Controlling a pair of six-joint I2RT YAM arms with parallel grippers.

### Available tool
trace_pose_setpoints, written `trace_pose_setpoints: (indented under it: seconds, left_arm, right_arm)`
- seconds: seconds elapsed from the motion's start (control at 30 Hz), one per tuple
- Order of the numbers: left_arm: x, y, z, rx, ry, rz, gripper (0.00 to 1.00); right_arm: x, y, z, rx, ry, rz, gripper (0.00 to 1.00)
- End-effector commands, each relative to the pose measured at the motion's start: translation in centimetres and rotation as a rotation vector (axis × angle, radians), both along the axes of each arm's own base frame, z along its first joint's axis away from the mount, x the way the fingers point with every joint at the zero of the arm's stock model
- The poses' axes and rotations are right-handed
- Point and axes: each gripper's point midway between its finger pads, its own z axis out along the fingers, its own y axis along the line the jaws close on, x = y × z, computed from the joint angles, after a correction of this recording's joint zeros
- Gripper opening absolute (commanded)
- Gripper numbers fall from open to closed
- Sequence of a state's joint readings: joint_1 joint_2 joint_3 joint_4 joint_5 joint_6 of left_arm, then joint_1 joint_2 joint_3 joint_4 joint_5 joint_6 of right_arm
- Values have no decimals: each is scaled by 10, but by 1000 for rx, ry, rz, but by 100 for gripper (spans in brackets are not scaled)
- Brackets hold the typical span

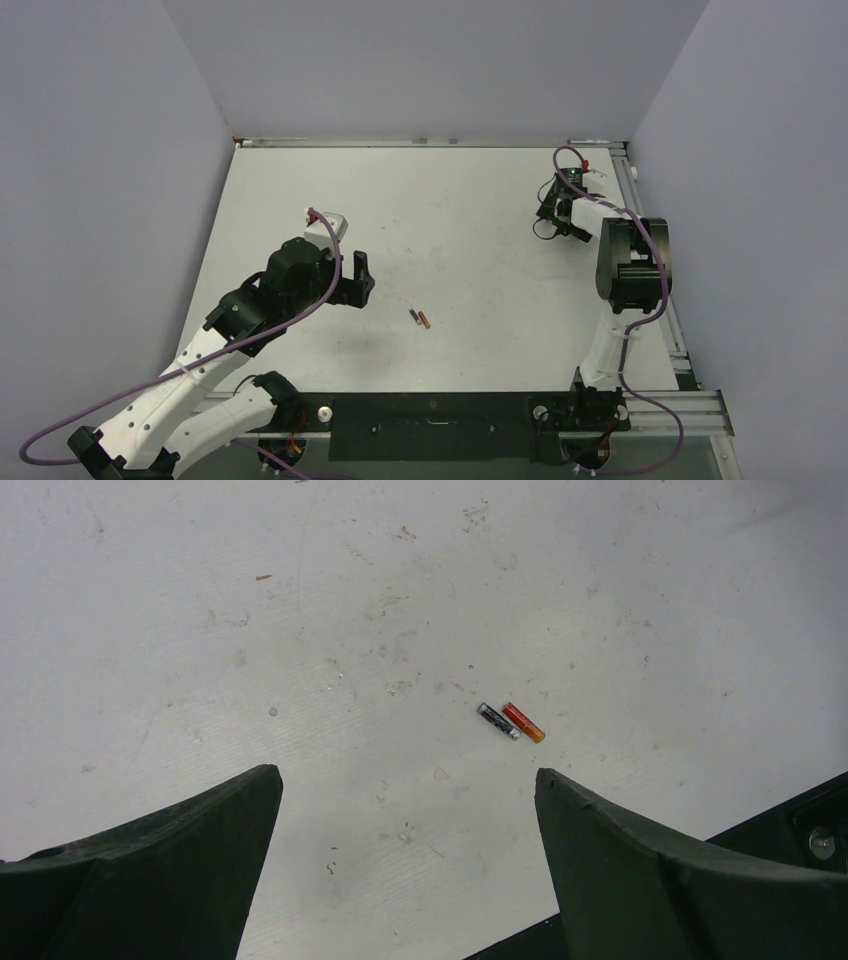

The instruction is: Load the batteries into the remote control

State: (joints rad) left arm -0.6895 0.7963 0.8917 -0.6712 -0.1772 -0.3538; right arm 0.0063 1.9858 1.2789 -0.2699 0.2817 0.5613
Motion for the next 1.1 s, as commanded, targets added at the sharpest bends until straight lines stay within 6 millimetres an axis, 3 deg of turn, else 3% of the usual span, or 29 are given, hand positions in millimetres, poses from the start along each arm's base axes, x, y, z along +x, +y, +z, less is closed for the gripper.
trace_pose_setpoints:
  seconds: [0.0,0.33,0.47,0.57,0.77,1.07]
  left_arm:
    - [6,-5,11,-31,-44,-15,96]
    - [5,-4,12,-33,-47,-10,96]
    - [6,-4,12,-32,-46,-10,96]
    - [6,-4,11,-29,-44,-10,96]
    - [6,-3,10,-28,-42,-8,96]
    - [5,-4,9,-30,-37,-9,96]
  right_arm:
    - [1,-5,-10,-15,27,-20,95]
    - [-7,-3,-26,0,44,-23,81]
    - [-9,1,-27,21,37,-21,70]
    - [-9,4,-25,38,26,-17,54]
    - [-10,9,-12,66,-4,-2,10]
    - [-12,26,15,78,-55,59,8]
